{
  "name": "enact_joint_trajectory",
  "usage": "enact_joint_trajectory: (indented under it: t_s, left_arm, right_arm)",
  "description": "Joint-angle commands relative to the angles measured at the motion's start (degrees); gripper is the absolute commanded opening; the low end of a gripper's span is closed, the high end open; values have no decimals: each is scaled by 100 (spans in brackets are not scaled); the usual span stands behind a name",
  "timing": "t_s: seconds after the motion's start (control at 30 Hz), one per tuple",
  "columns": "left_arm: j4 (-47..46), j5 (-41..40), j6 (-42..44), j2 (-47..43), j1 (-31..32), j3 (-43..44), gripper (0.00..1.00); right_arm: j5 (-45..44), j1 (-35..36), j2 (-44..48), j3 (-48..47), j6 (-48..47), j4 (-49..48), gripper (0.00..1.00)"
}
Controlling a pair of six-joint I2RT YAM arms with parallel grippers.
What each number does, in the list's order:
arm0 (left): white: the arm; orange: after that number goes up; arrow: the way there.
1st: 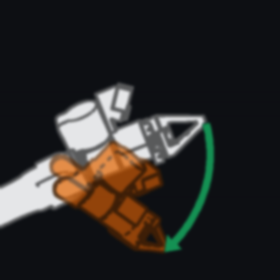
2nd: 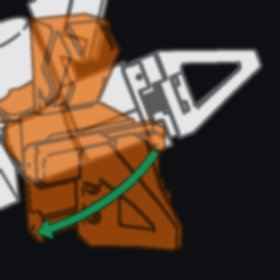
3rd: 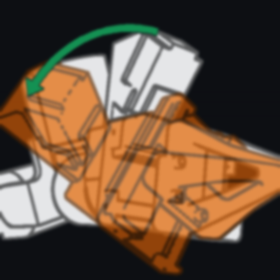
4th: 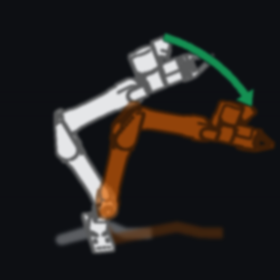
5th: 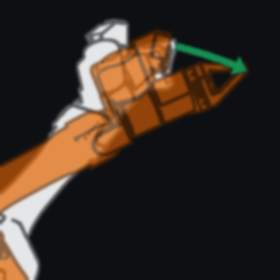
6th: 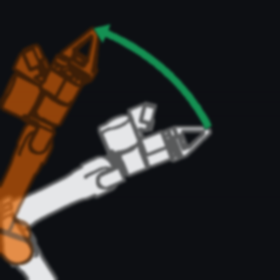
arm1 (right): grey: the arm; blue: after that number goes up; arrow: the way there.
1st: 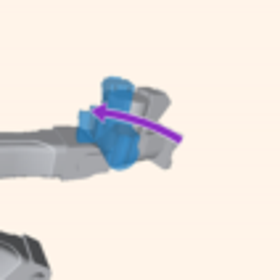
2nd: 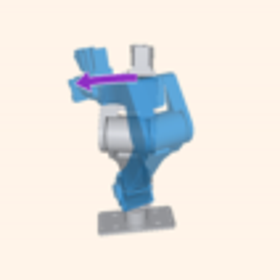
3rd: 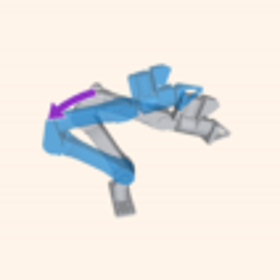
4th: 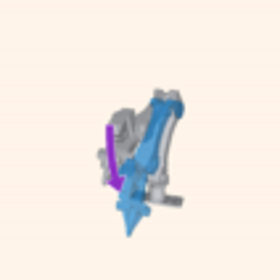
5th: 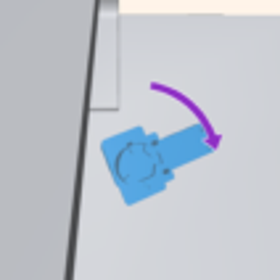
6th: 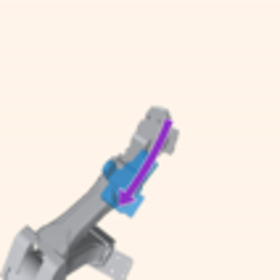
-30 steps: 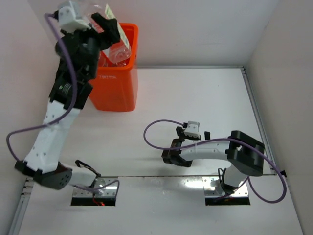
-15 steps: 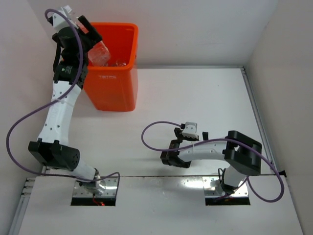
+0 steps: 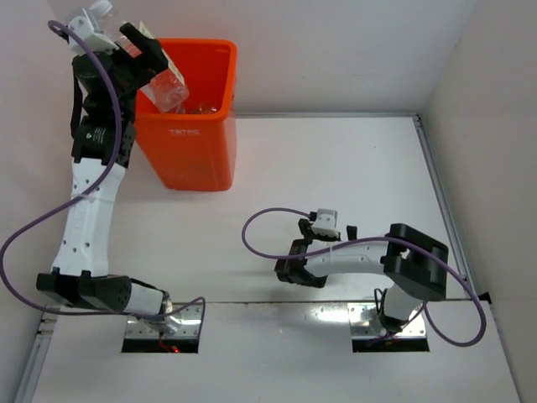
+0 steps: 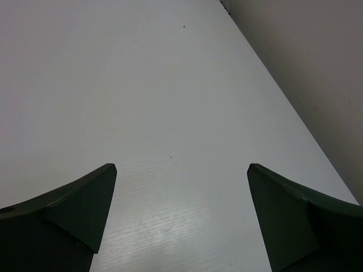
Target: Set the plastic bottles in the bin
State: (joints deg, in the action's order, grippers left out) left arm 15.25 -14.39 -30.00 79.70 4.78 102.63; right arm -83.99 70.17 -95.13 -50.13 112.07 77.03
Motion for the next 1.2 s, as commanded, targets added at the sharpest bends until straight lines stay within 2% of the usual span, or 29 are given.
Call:
enact_joint_trajectory:
  t_s: [0.0,0.2,0.37,0.47,0.57,0.73,1.17]
  left_arm:
    - [-276,33,143,-96,-29,231,100]
    - [-276,427,215,651,-29,231,100]
    - [-443,622,99,591,-29,-58,100]
    - [-234,394,-49,791,-82,19,100]
    - [-66,727,-304,854,-223,-162,100]
    - [-171,780,-305,687,-223,-498,100]
    - [-1023,727,-41,-578,-170,-1921,100]
  right_arm:
    - [-259,-47,-5,-243,16,374,100]
    - [-197,-170,-58,-295,-36,374,100]
    - [-144,-170,-58,-296,-89,374,100]
    - [-144,-170,-120,-348,-89,374,100]
    - [-144,-170,-233,-453,-211,374,100]
    - [-144,-170,-498,-577,-378,374,100]
    - [-197,-65,-673,-682,-432,374,100]
